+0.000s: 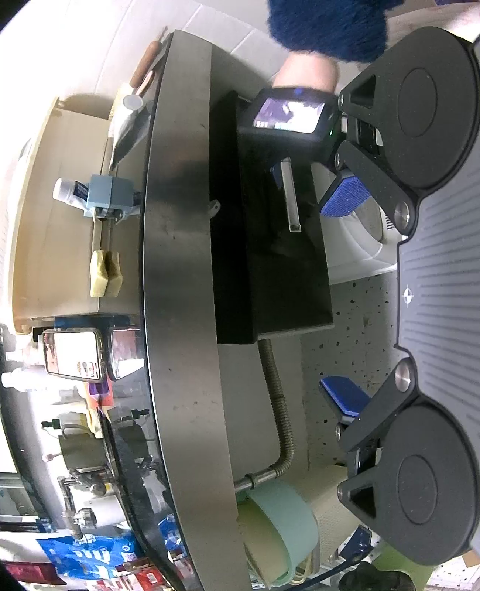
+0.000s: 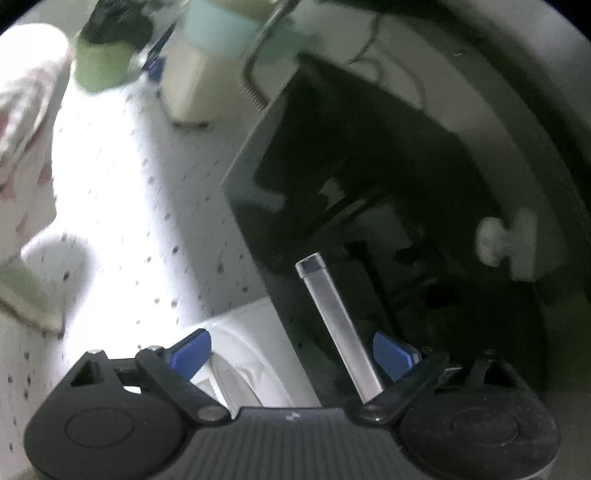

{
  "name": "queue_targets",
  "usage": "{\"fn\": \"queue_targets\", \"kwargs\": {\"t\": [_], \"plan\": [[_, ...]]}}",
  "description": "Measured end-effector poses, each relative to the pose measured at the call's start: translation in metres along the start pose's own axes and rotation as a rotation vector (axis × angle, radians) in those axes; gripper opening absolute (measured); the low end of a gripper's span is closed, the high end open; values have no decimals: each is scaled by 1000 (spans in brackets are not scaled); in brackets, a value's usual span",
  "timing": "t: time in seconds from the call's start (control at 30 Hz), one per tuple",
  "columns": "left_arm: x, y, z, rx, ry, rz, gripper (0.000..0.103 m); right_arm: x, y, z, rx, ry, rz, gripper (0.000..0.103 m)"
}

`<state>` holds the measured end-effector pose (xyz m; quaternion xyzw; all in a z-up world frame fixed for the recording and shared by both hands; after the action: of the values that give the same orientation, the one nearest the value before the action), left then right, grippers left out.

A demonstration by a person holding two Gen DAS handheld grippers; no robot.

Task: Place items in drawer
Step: 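Close the right tool's fingers around the silver drawer handle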

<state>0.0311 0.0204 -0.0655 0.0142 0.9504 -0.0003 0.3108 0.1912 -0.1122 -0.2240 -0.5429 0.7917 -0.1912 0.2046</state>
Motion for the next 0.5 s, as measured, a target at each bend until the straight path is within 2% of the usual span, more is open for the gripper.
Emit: {"fn": "queue_targets", "kwargs": {"t": [0.17,0.5], "plan": [[4,1,4,25,17,-8,94,-8,-2,19,-11,75,-112,94],[10,-5,8,20,22,14,94,-10,-1,44,-29,143,-216,98]]}}
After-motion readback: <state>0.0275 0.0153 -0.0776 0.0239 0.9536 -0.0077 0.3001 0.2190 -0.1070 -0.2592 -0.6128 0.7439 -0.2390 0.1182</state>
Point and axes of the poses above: each gripper's, at about its wrist camera, not at the fingertips, and z roughly the way its jaws point, y to its left, x to its underside, the point moved 5 cm from there along z, roughly the way its jaws point, and after that the axes turned 15 degrees about y, right-handed, at the moved point
